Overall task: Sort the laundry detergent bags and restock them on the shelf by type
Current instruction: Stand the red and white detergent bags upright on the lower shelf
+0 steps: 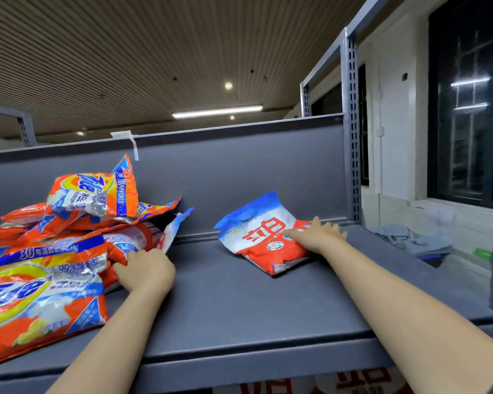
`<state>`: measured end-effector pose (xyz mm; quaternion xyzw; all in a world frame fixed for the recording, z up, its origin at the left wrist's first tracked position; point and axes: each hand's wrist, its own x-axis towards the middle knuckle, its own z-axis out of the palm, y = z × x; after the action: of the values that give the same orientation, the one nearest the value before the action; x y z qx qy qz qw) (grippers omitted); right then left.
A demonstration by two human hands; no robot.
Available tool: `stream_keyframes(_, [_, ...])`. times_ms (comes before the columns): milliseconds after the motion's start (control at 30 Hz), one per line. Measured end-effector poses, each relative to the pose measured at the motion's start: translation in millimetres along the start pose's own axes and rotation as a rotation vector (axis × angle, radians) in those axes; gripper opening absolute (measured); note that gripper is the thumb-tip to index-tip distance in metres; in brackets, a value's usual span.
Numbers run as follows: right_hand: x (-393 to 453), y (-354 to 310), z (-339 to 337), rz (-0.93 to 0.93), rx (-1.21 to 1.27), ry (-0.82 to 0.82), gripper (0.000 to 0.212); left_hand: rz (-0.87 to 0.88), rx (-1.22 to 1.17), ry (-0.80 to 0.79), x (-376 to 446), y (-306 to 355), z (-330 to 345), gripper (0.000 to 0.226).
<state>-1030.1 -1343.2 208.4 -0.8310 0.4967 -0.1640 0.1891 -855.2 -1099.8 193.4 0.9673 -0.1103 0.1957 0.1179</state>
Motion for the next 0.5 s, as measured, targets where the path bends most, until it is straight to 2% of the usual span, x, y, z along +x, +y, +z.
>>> stream_keyframes(100, [-3.9, 1.8, -9.4, -0.002, -0.026, -0.01, 0.116, 0.04, 0.033, 0.045, -0.2, -2.2, 1.3, 0.031])
stream_keyframes(267, [-34.9, -2.5, -13.6, -0.051, -0.055, -0.018, 0.096, 0.122, -0.027, 0.171, 1.0, -7.7, 4.0, 0.032])
stream_keyframes(333, [-50.9, -2.5, -16.3, -0.021, -0.061, -0.009, 0.095, 0.192, 0.0, 0.213, -8.2, -2.9, -1.2, 0.032])
stream_keyframes(433, [-54.9, -3.3, -9.6, 0.042, 0.02, -0.088, 0.106, 0.328, 0.069, 0.269, -27.3, 9.6, -10.8, 0.029])
stream_keyframes(500, [7.0, 18.9, 23.2, 0.028, 0.133, -0.143, 0.121, 0.452, 0.106, 0.317, -42.9, 17.8, -16.7, 0.018])
